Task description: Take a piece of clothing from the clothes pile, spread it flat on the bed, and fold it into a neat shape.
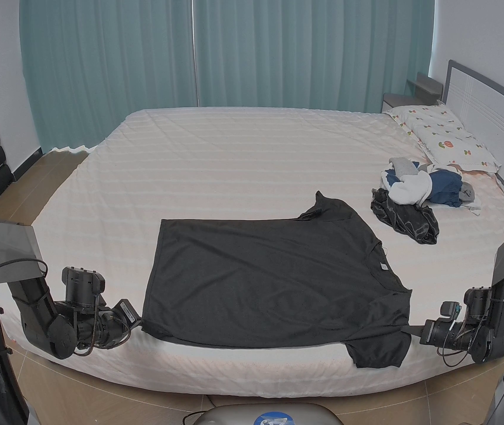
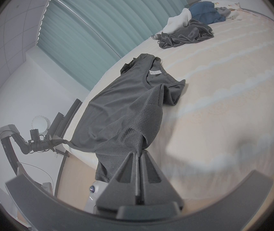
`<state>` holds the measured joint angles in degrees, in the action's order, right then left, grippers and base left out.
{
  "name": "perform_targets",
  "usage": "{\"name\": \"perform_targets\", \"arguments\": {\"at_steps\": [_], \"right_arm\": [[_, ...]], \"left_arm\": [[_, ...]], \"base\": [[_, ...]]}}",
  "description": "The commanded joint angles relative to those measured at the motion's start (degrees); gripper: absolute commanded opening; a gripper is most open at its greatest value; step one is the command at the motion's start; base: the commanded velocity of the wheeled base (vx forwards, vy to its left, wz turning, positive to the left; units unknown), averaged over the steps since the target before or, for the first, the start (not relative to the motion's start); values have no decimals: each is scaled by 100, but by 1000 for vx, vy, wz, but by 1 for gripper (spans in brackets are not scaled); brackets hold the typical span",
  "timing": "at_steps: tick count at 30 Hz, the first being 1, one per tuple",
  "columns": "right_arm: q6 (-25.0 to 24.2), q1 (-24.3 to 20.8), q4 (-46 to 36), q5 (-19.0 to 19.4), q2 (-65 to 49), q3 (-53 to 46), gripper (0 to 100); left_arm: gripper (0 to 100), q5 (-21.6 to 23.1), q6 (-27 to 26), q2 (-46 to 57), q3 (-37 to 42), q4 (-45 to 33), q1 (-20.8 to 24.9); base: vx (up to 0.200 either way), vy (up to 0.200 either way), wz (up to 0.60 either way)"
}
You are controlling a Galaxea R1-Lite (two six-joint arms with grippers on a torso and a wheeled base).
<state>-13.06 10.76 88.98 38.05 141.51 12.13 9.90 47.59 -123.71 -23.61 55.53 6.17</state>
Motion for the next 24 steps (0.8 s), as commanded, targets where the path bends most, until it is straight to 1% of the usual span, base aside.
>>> {"name": "perform_targets", "arguments": {"at_steps": [1,4,5,6,7,10,11,12,15,18,19,22,24], "right_arm": [[22,180,67,80,-273,-290,0],[181,374,67,353,-422,-589,0],[181,374,67,353,-422,-589,0],[356,541,67,520,-493,-782,0],[453,611,67,563,-519,-870,0],[761,717,67,572,-572,-1151,0],[796,717,67,572,-581,-1178,0],[875,743,41,581,-589,-1213,0],[910,848,5,590,-589,-1213,0],[919,866,-39,590,-607,-1213,0],[989,857,-214,581,-660,-1213,0],[1314,804,-583,590,-712,-1213,0],[1394,743,-671,599,-721,-1213,0]], "left_arm": [[0,-6,-13,49,41,2,7],[0,-32,-48,110,103,2,7],[0,-32,-48,110,103,2,7],[0,-49,-83,181,182,11,7],[0,-49,-110,225,190,2,7],[0,-58,-206,312,261,-33,7],[0,-58,-224,321,270,-24,7],[0,-76,-330,321,313,-24,7],[0,-164,-611,312,428,-24,7],[0,-252,-672,321,445,-24,7],[0,-313,-681,321,463,-24,7],[0,-313,-707,392,472,-42,7],[0,-313,-795,453,516,-60,7]], "base": [[0,0,0],[0,0,0],[0,0,0],[0,0,0],[0,0,0],[0,0,0],[0,0,0],[0,0,0],[0,0,0],[0,0,0],[0,0,0],[0,0,0],[0,0,0]]}}
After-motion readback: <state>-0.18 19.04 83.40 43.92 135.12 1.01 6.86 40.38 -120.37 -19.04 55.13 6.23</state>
